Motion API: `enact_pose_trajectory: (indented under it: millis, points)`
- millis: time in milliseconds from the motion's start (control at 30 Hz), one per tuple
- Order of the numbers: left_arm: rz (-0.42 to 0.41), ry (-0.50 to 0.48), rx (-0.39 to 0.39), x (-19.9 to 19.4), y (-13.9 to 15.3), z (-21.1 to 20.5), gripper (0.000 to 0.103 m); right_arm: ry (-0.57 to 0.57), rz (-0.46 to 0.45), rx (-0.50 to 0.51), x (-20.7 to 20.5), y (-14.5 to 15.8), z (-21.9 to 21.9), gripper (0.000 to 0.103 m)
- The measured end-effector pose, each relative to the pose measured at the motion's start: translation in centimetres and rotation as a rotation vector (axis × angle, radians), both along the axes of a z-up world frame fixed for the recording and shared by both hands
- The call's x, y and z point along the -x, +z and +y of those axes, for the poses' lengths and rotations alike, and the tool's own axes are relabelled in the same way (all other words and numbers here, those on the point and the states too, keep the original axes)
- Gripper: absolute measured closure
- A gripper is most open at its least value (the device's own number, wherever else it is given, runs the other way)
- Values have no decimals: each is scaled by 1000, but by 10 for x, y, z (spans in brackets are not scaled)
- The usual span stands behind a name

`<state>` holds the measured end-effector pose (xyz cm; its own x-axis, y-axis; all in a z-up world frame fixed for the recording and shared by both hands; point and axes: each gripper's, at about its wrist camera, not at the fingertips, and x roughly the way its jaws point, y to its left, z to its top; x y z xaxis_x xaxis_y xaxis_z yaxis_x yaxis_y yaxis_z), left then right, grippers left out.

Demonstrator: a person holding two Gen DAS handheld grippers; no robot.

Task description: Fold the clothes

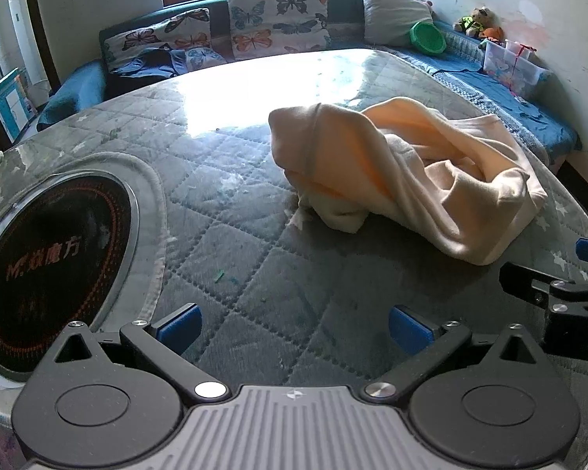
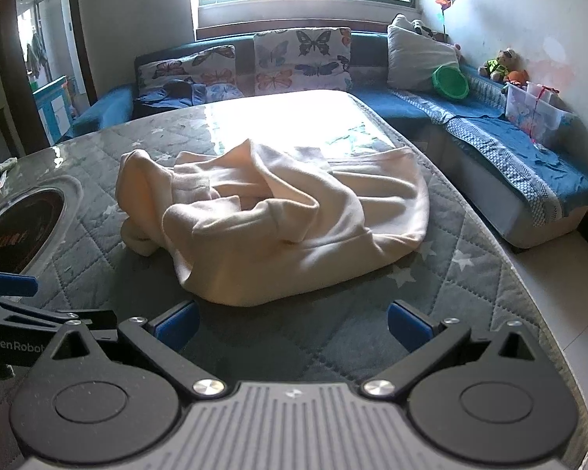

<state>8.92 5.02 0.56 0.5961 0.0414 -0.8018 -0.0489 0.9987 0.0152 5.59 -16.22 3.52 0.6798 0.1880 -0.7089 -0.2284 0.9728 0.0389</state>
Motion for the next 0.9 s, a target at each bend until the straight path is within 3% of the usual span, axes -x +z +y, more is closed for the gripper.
enact_pose_trajectory:
  millis: [900]
  points:
    - [-73, 25, -9, -30, 36, 19, 0, 57, -103, -24, -32, 39, 9, 5]
